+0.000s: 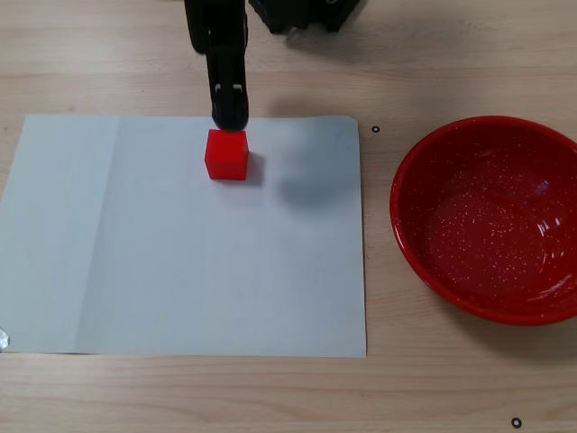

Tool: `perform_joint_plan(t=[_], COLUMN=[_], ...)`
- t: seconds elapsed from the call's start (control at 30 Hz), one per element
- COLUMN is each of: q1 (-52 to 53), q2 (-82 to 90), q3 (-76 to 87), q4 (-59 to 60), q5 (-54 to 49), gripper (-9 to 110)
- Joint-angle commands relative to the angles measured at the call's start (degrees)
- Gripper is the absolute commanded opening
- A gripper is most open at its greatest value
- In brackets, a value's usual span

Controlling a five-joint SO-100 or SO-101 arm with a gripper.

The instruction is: Grasp the red cube and put it in the red bowl.

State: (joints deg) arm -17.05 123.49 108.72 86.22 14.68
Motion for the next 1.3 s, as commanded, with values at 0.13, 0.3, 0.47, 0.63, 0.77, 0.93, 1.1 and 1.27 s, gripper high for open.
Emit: perform_joint_plan(t=[0.13, 0.3, 0.47, 0.63, 0.77, 0.93, 1.1, 1.27], q1=[0.0, 0.3, 0.5, 1.1, 1.6, 2.5, 2.8, 2.5], q2=[-4.5, -7.9, -11.2, -14.1, -16.0, -17.5, -19.2, -20.2], q3=[-7.9, -9.0, -9.1, -9.0, -8.3, -7.6, -7.6, -6.9], q4=[-5.0, -7.8, -10.3, -12.0, -13.8, -15.6, -17.1, -18.4], q5=[-1.4, -1.2, -1.2, -1.6, -1.9, -2.4, -2.6, -2.4], gripper=[51, 52, 56, 56, 56, 56, 54, 54])
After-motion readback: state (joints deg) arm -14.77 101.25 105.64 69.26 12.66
